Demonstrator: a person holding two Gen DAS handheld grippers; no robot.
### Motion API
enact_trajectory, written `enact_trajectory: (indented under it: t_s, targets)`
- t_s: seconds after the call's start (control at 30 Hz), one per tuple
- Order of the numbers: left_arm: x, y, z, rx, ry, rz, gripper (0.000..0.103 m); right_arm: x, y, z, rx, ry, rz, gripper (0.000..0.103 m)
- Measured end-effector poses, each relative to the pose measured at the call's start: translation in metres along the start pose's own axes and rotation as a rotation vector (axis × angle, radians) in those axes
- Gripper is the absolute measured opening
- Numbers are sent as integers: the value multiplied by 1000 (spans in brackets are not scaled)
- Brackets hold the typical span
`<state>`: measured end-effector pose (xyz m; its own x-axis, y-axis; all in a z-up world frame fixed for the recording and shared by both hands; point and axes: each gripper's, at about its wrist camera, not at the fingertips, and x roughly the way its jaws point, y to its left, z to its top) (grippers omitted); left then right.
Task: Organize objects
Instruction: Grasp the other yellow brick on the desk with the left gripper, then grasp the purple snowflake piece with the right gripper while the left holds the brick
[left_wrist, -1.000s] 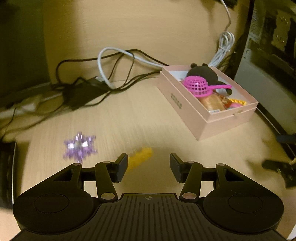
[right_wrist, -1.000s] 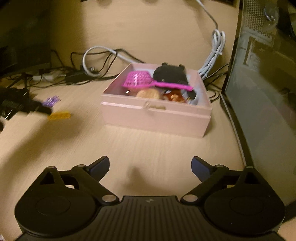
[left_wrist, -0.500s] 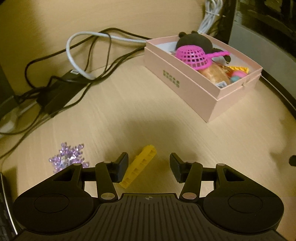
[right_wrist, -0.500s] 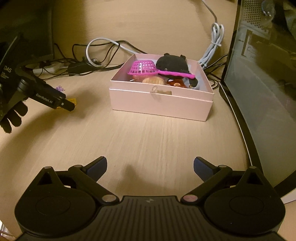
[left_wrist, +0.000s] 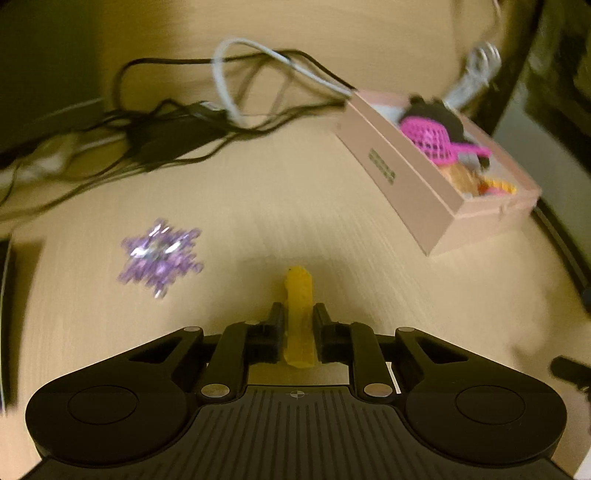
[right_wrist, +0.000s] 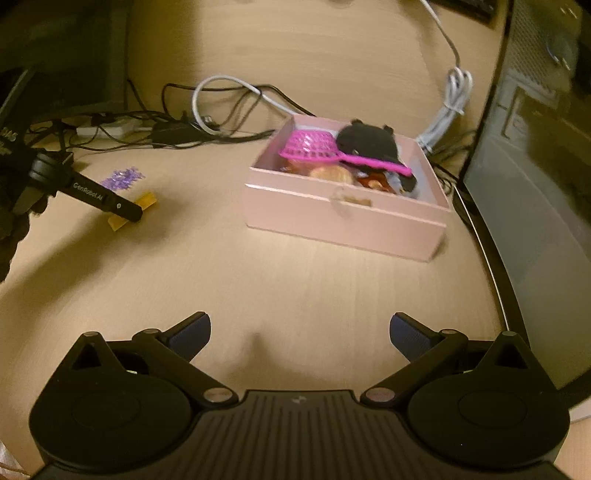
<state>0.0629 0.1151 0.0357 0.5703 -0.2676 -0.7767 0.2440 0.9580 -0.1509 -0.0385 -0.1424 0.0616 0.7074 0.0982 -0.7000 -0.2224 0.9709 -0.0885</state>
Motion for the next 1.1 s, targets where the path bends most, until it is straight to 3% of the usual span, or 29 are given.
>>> enact_trajectory:
  t_s: [0.2, 0.4, 0.63, 0.87, 1.1]
  targets:
    - [-43, 26, -33, -252, -41, 12, 19, 16, 24, 19, -39, 10, 49, 103]
    - [-86, 58, -65, -377, -70, 12, 19, 45, 67, 58, -81, 5, 148, 103]
    - [-122, 100, -88, -464, -80, 55, 19, 105, 127, 104, -84, 41, 251, 103]
    - [-140, 139, -104, -514, -80, 58, 19, 154, 182, 130, -89, 65, 283, 103]
    - [-145, 157, -106, -512, -109, 68, 19, 181, 214, 143, -130, 10, 279, 103]
